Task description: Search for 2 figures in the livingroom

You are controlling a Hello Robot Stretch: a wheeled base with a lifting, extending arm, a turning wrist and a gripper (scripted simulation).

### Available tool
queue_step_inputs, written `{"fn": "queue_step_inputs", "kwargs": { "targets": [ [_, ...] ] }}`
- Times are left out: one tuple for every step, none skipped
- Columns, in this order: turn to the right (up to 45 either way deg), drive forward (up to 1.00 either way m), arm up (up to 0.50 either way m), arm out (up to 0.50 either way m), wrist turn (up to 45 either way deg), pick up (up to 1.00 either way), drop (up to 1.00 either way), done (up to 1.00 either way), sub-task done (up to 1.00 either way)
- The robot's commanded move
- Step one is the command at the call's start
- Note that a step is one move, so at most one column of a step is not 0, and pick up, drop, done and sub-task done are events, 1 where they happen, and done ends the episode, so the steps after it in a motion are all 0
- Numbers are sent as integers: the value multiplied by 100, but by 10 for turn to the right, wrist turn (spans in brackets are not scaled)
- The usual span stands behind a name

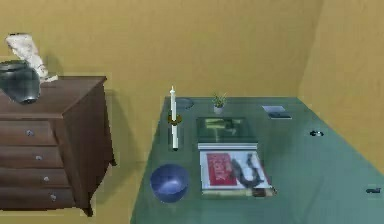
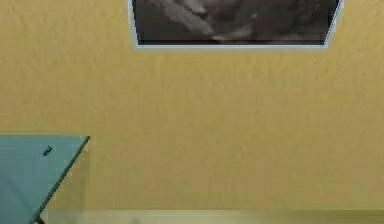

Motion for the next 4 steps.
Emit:
{"fn": "queue_step_inputs", "kwargs": {
  "targets": [
    [-450, 0, 0, 0, 0, 0, 0, 0, 0],
    [-450, 0, 0, 0, 0, 0, 0, 0, 0],
    [-450, 0, 0, 0, 0, 0, 0, 0, 0],
    [-420, 0, 0, 0, 0, 0, 0, 0, 0]
  ]
}}
